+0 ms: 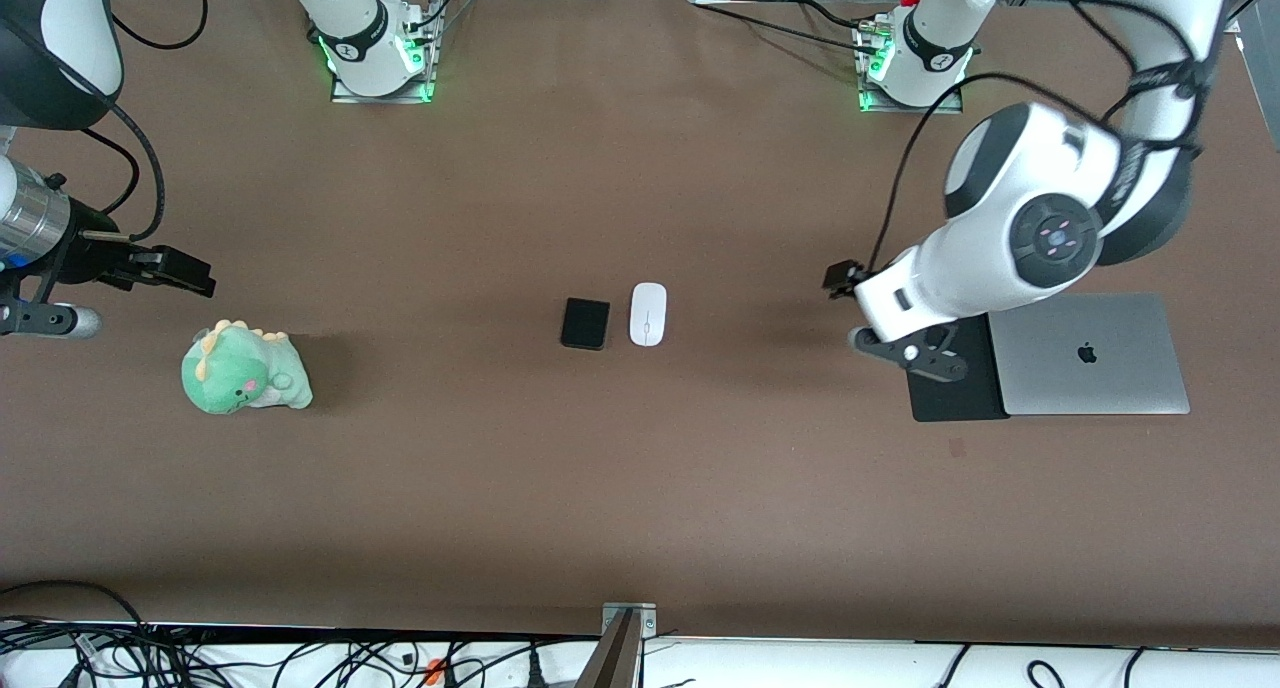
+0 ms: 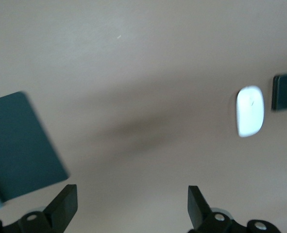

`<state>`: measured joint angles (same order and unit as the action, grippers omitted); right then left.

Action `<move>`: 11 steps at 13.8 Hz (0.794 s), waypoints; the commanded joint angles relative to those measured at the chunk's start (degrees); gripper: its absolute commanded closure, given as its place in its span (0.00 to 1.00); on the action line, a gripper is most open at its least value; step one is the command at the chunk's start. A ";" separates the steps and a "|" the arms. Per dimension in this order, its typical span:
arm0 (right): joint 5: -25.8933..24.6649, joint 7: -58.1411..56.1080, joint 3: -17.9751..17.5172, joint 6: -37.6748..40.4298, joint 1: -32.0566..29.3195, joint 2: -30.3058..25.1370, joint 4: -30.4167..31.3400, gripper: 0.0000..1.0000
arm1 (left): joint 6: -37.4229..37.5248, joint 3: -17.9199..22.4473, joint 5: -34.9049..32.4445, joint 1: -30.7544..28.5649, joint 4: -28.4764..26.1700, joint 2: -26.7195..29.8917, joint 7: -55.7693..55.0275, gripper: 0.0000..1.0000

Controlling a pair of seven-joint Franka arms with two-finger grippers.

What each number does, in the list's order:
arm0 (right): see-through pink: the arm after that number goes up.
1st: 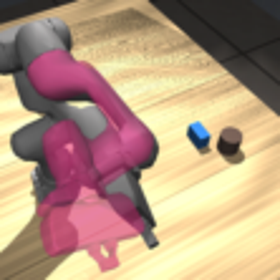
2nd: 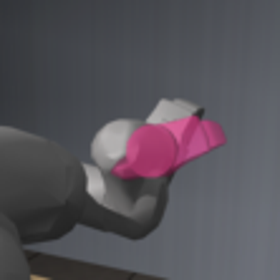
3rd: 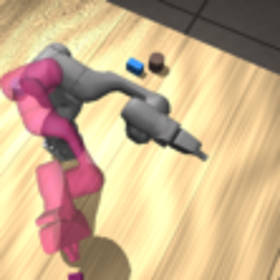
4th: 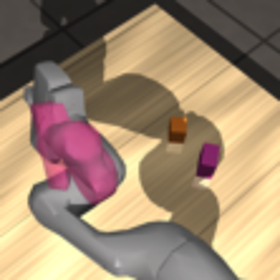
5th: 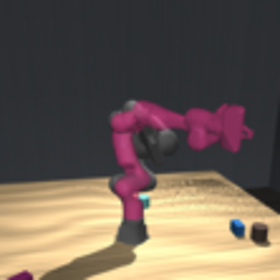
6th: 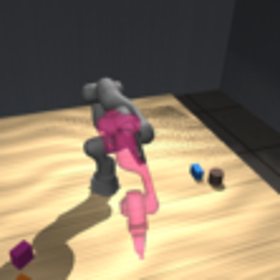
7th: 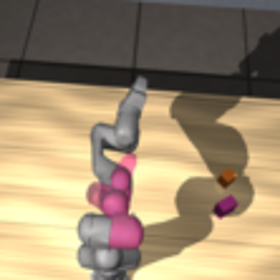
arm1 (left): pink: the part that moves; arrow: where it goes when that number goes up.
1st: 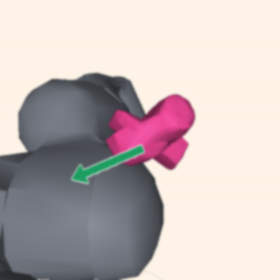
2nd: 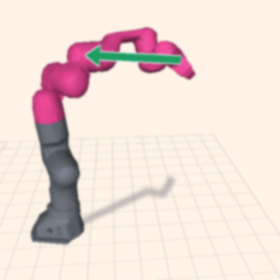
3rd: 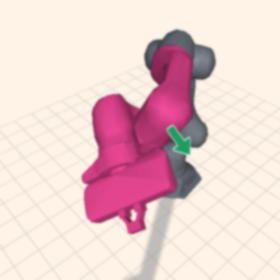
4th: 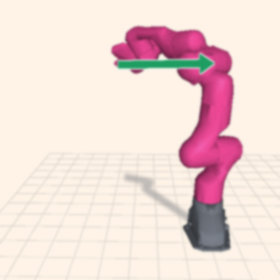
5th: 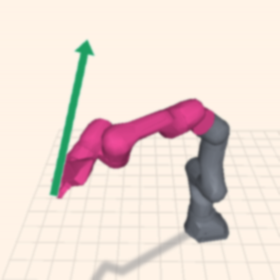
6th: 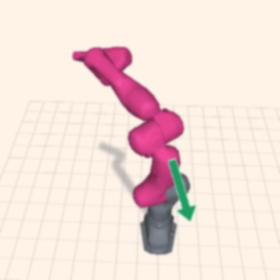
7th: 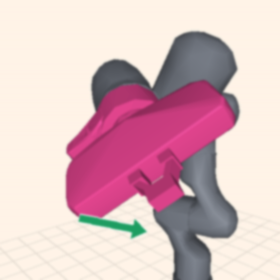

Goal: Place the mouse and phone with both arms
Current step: 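Move the left gripper over the white mouse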

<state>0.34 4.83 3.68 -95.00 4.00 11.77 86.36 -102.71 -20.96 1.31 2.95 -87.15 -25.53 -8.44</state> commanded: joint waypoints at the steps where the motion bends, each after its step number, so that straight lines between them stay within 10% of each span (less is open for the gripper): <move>1: 0.54 0.80 -0.51 0.87 -0.05 -0.61 0.38 0.00 | -7.11 0.13 0.36 6.00 1.29 -4.86 -7.98 0.00; 11: 0.63 0.89 -0.60 1.22 0.48 -0.17 0.91 0.00 | -28.60 0.74 -15.10 21.30 0.33 -19.20 -31.52 0.00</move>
<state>0.34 4.83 3.33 -94.17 4.20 11.80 87.01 -131.29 -20.90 -11.06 21.50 -87.32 -43.98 -34.99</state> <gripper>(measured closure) 0.000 0.000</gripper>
